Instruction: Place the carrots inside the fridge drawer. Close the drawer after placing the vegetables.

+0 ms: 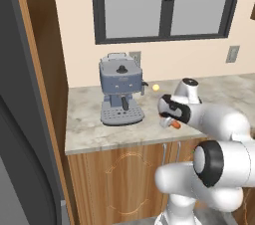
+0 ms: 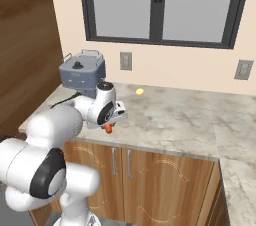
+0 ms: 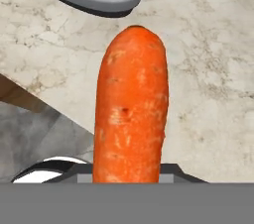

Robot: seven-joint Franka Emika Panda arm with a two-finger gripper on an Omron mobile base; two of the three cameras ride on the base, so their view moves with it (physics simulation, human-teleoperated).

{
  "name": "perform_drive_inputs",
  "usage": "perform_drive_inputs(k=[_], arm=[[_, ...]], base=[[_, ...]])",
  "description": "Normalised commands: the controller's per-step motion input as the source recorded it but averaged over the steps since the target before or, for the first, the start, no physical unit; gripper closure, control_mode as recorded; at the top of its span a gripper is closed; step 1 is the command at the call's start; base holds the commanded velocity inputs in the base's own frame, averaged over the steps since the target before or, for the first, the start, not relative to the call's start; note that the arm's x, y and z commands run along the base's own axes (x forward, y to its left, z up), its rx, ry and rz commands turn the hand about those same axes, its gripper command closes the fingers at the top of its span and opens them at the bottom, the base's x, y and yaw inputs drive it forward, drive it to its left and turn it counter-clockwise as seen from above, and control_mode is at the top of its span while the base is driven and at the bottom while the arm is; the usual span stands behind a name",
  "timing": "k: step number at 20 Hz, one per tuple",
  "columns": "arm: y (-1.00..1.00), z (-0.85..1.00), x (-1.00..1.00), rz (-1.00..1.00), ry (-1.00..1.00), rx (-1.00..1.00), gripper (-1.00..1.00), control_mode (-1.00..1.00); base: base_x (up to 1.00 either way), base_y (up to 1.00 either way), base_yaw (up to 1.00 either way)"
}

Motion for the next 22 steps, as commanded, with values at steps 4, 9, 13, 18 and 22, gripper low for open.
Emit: perform_drive_inputs(k=[4,9,13,18,22], arm=[[0.01,0.91,-1.00,-0.06,-0.04,0.00,1.00,-1.00],[0.03,0.89,-0.94,-0.07,0.00,0.01,1.00,-1.00],[0.00,0.89,-0.68,-0.06,0.00,0.00,1.00,-1.00],[0.05,0.63,-0.53,-0.02,-0.01,0.00,1.00,-1.00],[0.23,0.32,-0.30,0.00,-0.04,0.00,1.00,-1.00]], base=[[0.00,0.00,0.00],[0.00,0.00,0.00],[0.00,0.00,0.00],[0.00,0.00,0.00],[0.00,0.00,0.00]])
